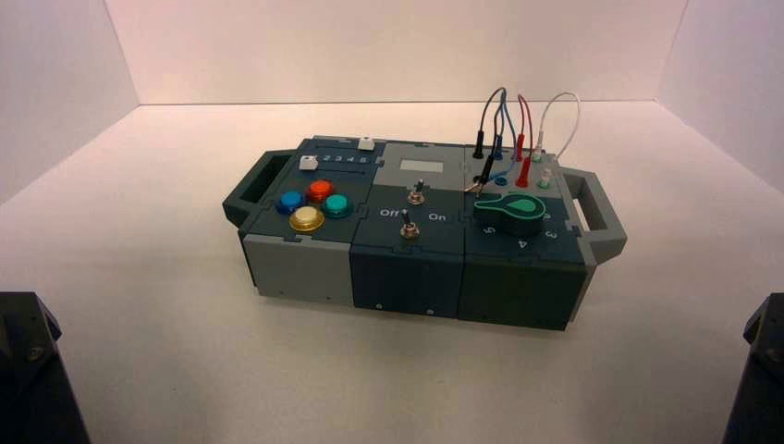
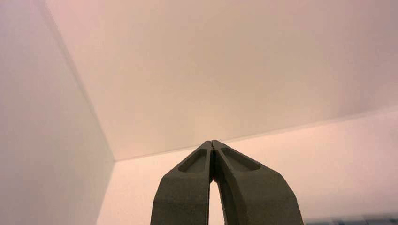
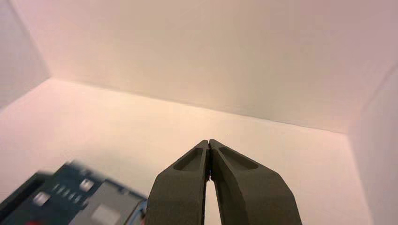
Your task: Turn the knob to position 3.
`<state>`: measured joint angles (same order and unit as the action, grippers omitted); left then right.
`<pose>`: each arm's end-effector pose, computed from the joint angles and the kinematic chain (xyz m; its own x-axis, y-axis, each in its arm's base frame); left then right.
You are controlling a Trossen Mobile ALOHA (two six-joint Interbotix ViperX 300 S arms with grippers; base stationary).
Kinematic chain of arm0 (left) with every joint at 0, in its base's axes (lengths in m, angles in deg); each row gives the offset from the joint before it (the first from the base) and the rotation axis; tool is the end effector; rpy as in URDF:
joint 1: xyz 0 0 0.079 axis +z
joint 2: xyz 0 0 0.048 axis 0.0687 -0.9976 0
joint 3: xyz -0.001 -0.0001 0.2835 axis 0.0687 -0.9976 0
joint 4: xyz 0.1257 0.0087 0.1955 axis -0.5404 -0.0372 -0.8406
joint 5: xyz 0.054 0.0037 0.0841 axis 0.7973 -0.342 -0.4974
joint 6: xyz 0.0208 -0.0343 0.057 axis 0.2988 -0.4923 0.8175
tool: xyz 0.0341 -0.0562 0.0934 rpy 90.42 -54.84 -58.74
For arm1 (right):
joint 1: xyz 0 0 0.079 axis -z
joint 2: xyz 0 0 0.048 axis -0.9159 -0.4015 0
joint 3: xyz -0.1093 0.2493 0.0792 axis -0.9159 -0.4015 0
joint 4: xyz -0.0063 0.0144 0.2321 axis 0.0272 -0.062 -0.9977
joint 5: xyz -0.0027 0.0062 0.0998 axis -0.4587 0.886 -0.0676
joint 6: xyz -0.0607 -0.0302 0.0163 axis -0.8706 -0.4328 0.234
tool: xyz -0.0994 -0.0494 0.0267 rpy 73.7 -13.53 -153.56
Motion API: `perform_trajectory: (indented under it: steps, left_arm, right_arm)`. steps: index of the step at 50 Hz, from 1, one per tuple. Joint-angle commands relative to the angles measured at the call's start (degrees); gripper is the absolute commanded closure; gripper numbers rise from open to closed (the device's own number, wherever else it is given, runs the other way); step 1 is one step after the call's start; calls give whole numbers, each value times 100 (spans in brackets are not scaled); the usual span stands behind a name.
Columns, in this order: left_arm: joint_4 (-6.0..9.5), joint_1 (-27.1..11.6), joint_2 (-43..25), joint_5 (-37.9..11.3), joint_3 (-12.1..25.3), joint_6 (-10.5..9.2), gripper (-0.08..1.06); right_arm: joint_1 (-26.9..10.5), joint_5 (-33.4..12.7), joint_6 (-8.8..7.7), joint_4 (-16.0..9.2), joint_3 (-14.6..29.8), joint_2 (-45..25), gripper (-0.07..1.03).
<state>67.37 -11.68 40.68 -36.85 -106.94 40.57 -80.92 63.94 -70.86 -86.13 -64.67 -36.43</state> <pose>0.3198 -0.0434 0.2506 0.9690 -0.1323 -0.2087 0.1692 0.9708 0.1702 0.3202 0.0832 0.2478 0.9098 0.2360 -0.3415 -0.2587 0.9657 -0.0219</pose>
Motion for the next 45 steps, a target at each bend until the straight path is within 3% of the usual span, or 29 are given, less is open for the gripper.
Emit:
perform_trajectory:
  steps: [1, 6, 14, 28, 45]
  left_arm:
    - [18, -483, 9, -809, 396, 290, 101]
    - [70, -826, 26, -1310, 457, 325, 101]
    - [79, -1055, -18, -2074, 633, 325, 101]
    - [123, -1143, -404, -3199, 1266, 343, 101]
    - [193, -1635, -914, -3656, 1573, 369, 101]
  right_arm:
    - [-149, -721, 0, -18, 571, -211, 99]
    - [-272, -1477, -9, -35, 914, -387, 99]
    - [-501, -2303, -44, -35, 1274, -633, 99]
    - [-738, -3006, -114, -193, 1503, -1099, 99]
    - [-1336, -3560, -229, -211, 1661, -1696, 99]
